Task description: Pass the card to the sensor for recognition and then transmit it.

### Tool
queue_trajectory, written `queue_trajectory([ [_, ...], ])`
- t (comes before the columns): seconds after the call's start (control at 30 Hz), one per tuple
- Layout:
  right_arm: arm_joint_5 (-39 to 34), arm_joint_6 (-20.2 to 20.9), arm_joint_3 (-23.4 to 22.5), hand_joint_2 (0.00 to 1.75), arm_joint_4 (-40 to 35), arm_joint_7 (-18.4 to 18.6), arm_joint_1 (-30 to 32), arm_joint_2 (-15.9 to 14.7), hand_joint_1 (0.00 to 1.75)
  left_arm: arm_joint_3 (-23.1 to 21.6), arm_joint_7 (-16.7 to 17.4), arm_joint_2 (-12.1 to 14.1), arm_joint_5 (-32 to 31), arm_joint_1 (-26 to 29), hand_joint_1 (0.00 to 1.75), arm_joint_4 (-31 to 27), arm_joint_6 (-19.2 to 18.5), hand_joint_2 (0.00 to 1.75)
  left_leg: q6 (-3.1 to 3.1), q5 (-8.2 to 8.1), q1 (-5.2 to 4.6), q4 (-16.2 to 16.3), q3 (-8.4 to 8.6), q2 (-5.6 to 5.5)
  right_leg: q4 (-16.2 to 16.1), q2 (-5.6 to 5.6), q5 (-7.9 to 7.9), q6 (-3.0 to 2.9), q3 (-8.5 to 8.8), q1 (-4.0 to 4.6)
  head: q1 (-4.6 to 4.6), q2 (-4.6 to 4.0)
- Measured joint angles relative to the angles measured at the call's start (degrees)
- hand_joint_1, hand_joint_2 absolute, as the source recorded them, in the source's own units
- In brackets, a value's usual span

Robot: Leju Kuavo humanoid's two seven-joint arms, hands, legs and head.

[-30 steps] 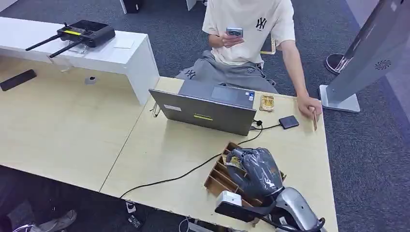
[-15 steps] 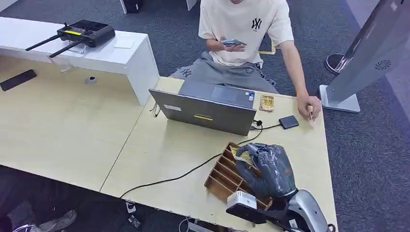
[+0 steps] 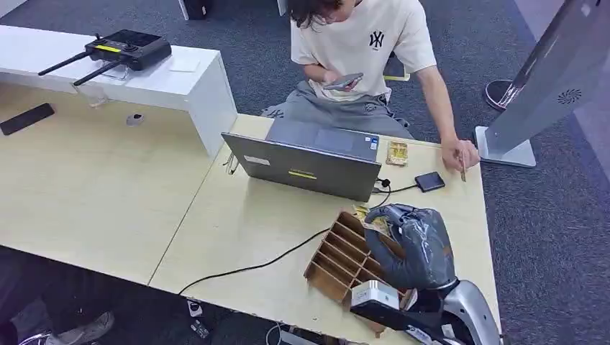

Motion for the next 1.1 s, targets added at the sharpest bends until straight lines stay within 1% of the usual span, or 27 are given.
queue_trajectory([
  [0.33,-0.1,-1.1,-0.7,1.75,-1.4,-0.3,-2.4,0.9,1.75,0.0,-0.1,0.0,-0.9,0.0,0.0,0.0,0.0,1.75,0.0,0.0,0.0,0.0,0.0,0.0,0.0,0.0,0.0,0.0,0.0,0.0,0.0,0.0],
  [0.8,-1.5,-1.0,-1.4,1.75,-0.5,-0.3,-9.7,2.7,1.75,0.0,0.0,0.0,-3.0,0.0,0.0,0.1,-0.1,1.75,0.0,0.0,0.0,0.0,-0.01,-0.01,0.0,-0.01,0.0,0.0,0.0,0.0,0.0,0.0],
  [0.93,-2.3,0.2,-1.5,1.75,0.5,0.0,-12.3,3.4,1.75,0.0,0.0,0.1,-3.6,-0.1,0.0,0.1,-0.4,1.75,0.0,0.01,0.0,0.0,0.0,0.01,0.0,0.01,0.0,0.0,0.0,0.0,-0.02,0.0],
  [1.1,-2.6,1.6,-1.5,1.75,3.0,1.4,-16.1,4.6,1.75,0.0,0.2,0.5,-4.6,-0.1,0.0,0.1,-0.6,1.75,-0.01,0.01,0.01,0.0,0.0,0.01,0.0,0.0,0.01,0.0,0.0,0.01,-0.02,0.0],
])
